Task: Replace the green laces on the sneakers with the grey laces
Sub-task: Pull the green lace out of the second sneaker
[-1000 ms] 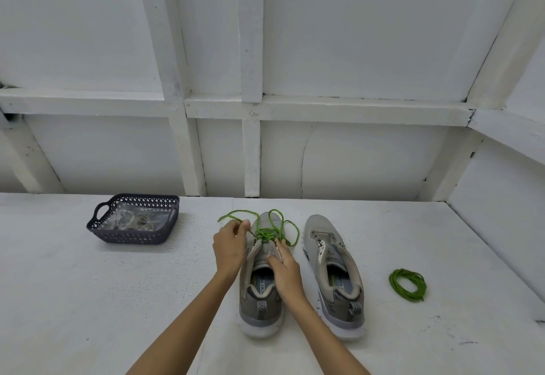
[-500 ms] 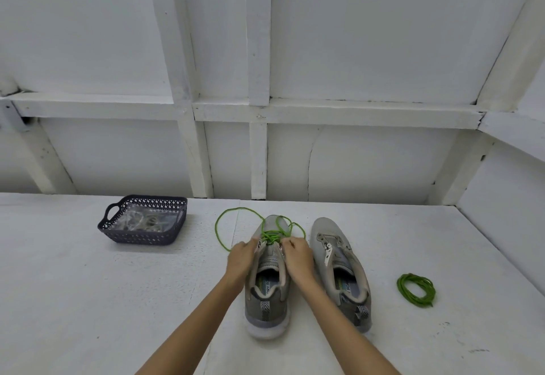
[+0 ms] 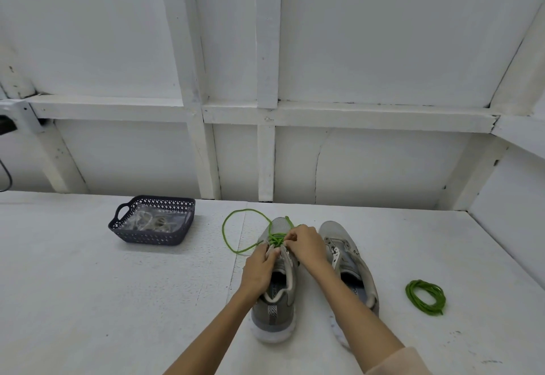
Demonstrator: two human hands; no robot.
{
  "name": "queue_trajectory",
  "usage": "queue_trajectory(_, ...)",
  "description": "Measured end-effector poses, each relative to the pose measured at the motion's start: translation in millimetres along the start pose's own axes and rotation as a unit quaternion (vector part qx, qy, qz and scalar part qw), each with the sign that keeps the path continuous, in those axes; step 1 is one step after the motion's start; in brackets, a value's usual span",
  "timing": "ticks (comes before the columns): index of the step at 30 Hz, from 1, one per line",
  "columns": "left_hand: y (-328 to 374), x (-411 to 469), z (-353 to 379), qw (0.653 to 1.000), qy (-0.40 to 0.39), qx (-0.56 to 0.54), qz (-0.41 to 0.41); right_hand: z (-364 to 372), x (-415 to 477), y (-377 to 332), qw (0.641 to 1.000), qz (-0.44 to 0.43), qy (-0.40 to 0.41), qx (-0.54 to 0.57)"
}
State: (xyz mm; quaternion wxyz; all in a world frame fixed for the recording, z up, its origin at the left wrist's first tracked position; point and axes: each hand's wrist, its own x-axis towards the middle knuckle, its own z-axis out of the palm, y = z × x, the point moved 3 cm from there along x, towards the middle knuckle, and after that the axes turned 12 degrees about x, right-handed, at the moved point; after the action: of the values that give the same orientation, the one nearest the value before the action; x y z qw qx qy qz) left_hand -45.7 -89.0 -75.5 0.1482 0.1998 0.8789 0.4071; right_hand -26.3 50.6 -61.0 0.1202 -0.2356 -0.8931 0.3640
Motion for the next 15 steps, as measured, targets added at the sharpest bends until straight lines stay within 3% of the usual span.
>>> queue_trajectory(4,-3.9,0.3,0.5,0.999,-0.002,-0.029,-0.016,4.2,2.0,-11.2,0.989,-0.052,-0.030,-0.133)
queue_trajectory(7,-3.7,-0.5,1.2,0.999,-0.004,-0.026,-0.027,6.8,5.9,-13.8,0.984,-0.043,-0.062,-0.164)
queue_trajectory(15,-3.4,0.7,0.7,1.000,0.010,-0.002,-0.023,-2.7,10.9,7.7,0.996,-0.020,-0.080,0.022)
